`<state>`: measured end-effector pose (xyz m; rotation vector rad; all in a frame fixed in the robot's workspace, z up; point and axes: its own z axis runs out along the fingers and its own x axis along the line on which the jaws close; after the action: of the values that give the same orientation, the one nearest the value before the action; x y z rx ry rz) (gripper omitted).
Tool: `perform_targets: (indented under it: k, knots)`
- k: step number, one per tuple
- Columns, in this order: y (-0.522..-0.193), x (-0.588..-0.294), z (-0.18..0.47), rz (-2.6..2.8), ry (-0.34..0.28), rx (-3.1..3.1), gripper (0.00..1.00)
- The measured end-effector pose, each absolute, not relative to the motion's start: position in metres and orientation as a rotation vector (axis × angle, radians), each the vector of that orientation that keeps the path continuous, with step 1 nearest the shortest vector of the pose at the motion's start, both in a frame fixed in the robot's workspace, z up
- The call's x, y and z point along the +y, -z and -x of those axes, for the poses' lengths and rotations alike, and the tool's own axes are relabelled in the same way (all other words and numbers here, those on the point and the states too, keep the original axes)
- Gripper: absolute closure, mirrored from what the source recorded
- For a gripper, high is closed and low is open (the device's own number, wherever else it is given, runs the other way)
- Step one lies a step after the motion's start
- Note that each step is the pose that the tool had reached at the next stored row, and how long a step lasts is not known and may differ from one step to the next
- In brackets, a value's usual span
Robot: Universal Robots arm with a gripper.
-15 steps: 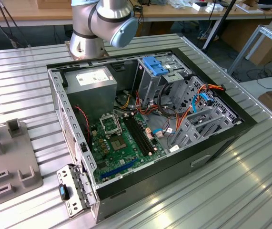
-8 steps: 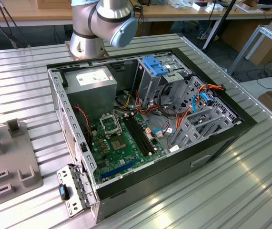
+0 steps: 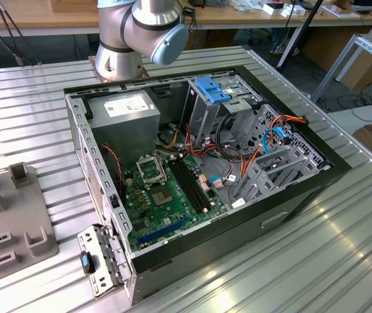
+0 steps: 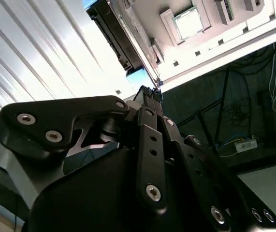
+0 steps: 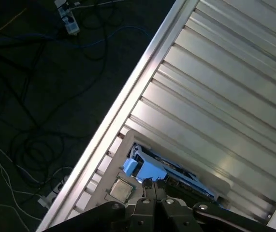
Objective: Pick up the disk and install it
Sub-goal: 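Pick up the disk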
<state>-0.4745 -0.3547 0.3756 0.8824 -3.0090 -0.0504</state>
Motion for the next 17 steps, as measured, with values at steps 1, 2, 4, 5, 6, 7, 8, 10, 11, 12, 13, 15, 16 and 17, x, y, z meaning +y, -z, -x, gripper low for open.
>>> perform_targets:
  k: [1, 2, 4, 5, 6, 7, 8, 10, 11, 12, 13, 15, 16, 17]
  knots:
    - [-0.3756, -0.3547, 0.4745, -0.912, 0.050, -3.000, 0.89]
    - [-0.3756, -0.3547, 0.4745, -0.959, 0.050, -2.985, 0.89]
    - [-0.3755, -0.3548, 0.4745, -1.074, 0.050, -2.944, 0.89]
    - [-0.3754, -0.3548, 0.4745, -1.104, 0.050, -2.933, 0.89]
    - [-0.3754, -0.3548, 0.4745, -1.130, 0.049, -2.922, 0.89]
    - [-0.3754, -0.3547, 0.4745, -1.156, 0.049, -2.912, 0.89]
    - [-0.3754, -0.3547, 0.4745, -1.184, 0.049, -2.900, 0.89]
    - [-0.3753, -0.3548, 0.4745, -1.246, 0.049, -2.873, 0.89]
    - [-0.3753, -0.3548, 0.4745, -1.284, 0.049, -2.856, 0.89]
    - [-0.3752, -0.3547, 0.4745, -1.310, 0.049, -2.844, 0.89]
    - [-0.3752, -0.3548, 0.4745, -1.339, 0.048, -2.830, 0.89]
    - [-0.3751, -0.3547, 0.4745, -1.433, 0.048, -2.782, 0.89]
    - [-0.3751, -0.3548, 0.4745, -1.484, 0.047, -2.755, 0.89]
    - [-0.3750, -0.3548, 0.4745, -1.522, 0.047, -2.733, 0.89]
